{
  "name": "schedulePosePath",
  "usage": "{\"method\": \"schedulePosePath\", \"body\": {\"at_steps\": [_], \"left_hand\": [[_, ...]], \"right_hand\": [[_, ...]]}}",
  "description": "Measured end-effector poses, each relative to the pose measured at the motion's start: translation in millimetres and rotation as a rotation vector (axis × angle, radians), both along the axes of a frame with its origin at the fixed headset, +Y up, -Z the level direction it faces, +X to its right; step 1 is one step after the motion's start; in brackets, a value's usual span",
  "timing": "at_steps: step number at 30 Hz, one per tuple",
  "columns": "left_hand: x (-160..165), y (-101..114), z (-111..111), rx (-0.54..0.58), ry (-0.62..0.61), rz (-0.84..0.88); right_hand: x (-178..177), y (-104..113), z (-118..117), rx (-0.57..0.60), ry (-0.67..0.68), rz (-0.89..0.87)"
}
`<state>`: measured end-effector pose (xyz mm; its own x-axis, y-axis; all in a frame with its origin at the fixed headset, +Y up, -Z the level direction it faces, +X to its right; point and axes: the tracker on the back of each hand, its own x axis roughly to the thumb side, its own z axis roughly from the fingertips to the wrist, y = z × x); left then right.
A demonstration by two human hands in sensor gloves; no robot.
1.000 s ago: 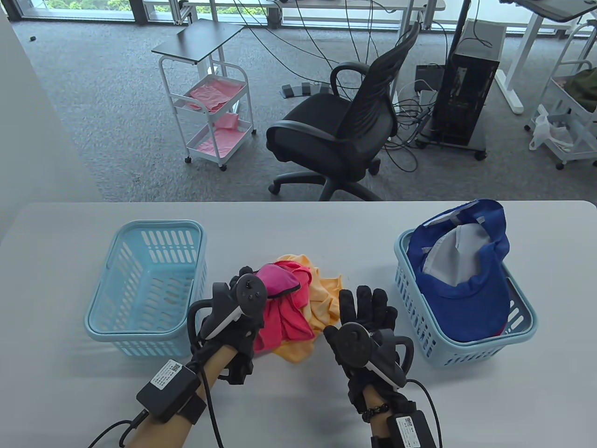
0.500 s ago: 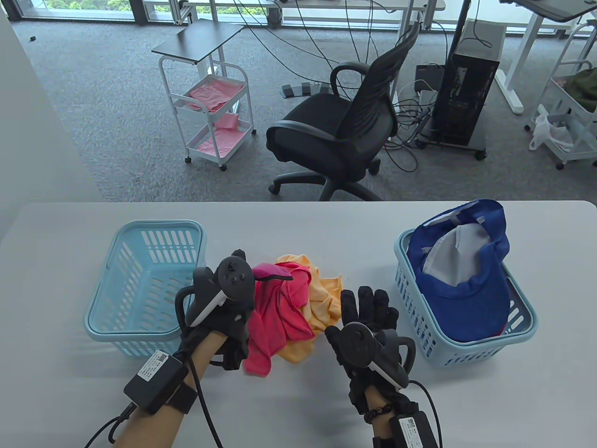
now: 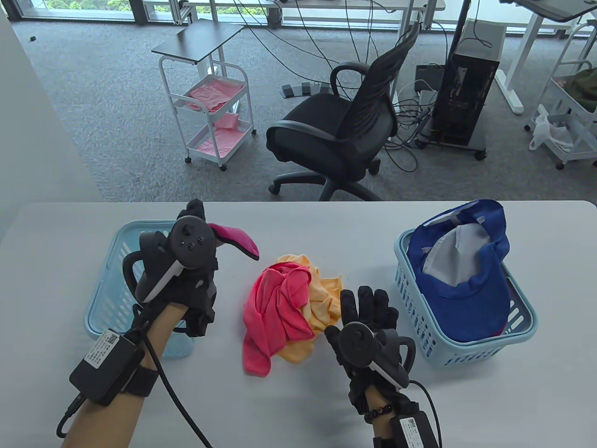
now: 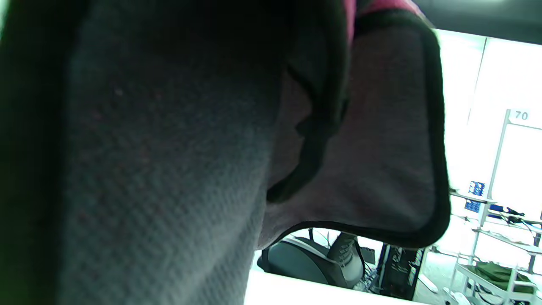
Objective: Sort apparel and towels into hand baskets
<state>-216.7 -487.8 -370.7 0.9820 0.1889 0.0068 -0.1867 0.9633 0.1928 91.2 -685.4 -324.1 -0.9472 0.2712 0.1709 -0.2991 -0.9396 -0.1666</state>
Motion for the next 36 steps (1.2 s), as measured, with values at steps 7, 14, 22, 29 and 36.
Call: {"method": "schedulePosePath", "body": {"at_steps": [7, 14, 22, 29, 36], "left_hand": [[-27, 10, 3, 0.024, 0.092, -0.061], [-53, -14, -9, -0.039, 0.194, -0.1], [-72, -46, -27, -0.134, 0.274, -0.114], [-85, -72, -41, -0.207, 0.332, -0.137], [-96, -98, -47, -0.33, 0.367, -0.177]], "right_hand": [[0, 0, 0, 0.001, 0.004, -0.004], [-1, 0, 1, 0.002, 0.007, -0.006], [0, 0, 1, -0.008, 0.004, -0.008], [1, 0, 1, -0.015, -0.001, -0.011], [1, 0, 1, -0.023, -0.002, -0.016]]}}
